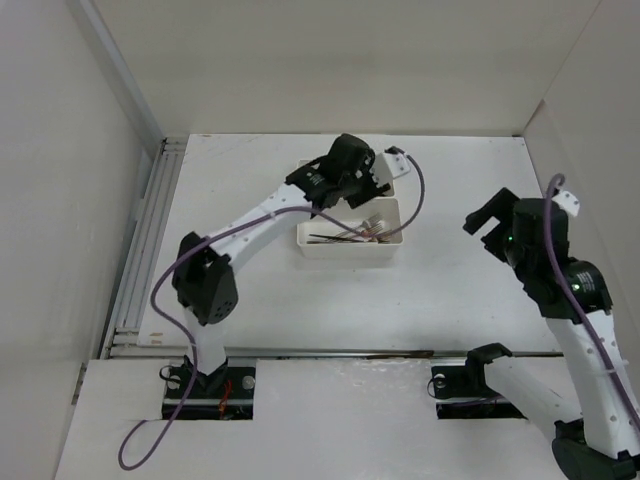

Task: Sort the eating utensils into containers

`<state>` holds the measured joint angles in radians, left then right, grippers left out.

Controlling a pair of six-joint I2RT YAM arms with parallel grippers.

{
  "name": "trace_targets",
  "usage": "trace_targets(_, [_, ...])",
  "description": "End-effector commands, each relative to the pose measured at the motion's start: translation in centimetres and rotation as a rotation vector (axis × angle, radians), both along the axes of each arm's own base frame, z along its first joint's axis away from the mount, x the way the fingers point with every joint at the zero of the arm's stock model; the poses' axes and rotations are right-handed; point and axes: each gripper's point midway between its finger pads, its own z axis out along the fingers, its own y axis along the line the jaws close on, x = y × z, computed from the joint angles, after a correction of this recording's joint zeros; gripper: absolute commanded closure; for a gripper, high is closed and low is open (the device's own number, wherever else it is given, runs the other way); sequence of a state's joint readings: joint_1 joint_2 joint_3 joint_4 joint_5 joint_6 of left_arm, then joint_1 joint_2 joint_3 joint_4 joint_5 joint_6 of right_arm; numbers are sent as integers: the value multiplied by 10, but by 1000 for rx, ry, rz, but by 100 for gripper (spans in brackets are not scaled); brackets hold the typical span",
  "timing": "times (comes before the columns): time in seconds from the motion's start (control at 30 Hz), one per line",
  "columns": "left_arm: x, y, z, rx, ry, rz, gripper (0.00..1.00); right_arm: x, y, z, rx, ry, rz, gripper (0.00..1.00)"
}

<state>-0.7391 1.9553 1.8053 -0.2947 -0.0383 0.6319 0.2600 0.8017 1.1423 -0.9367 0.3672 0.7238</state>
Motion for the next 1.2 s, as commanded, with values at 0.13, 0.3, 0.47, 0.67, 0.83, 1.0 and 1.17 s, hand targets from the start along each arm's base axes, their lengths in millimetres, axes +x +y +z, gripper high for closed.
trace_targets(0.13, [-236,-37,-34,-57,521,-433,54,-24,-52,106,-9,-250,-267,2])
trace_targets(0.3, [-293,-67,-64,-25,551,-517,50,-21,-48,100,-11,-235,-244,2])
trace_targets(0.47, [-312,-102,-98,-4,581,-518,54,-42,-43,92,40,-287,-191,4])
trace_targets(0.67, [-340,-135,-123,15,635,-538,62,-73,-52,92,50,-350,-198,7])
trace_targets(0.83, [-364,-148,-139,27,642,-580,61,-79,-54,85,37,-335,-194,7])
trace_targets(1.0, [-374,-158,-158,44,669,-578,59,-76,-51,75,31,-316,-174,7])
trace_targets(1.17, [-377,-165,-168,52,669,-572,59,-81,-52,74,36,-328,-174,7])
